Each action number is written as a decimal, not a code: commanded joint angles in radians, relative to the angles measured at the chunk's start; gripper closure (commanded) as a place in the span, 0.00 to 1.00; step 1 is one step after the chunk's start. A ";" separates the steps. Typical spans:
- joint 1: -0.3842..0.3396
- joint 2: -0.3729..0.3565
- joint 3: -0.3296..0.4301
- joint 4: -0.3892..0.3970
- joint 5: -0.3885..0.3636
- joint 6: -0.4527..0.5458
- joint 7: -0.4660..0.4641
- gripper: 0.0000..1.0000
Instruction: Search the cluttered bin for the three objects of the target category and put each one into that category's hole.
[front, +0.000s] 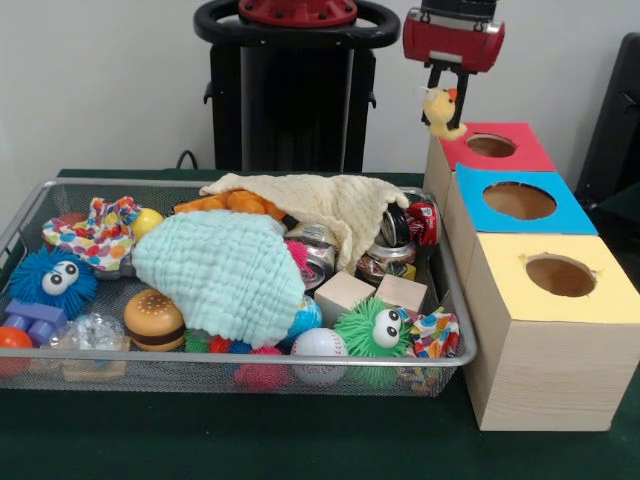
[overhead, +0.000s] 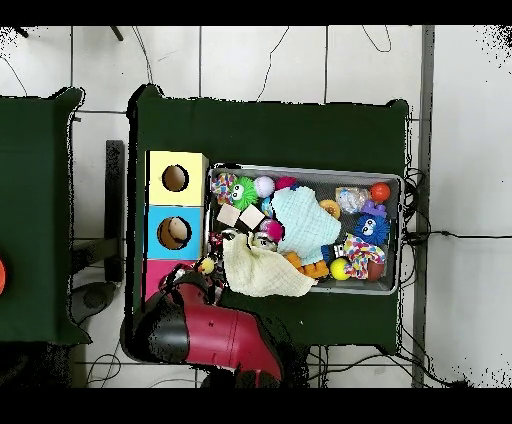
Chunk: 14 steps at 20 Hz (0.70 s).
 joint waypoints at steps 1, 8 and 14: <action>0.051 0.109 0.032 0.036 0.111 -0.085 0.310 1.00; 0.148 0.131 -0.031 -0.007 0.181 -0.036 0.327 1.00; 0.227 0.129 -0.114 -0.024 0.200 0.045 0.331 1.00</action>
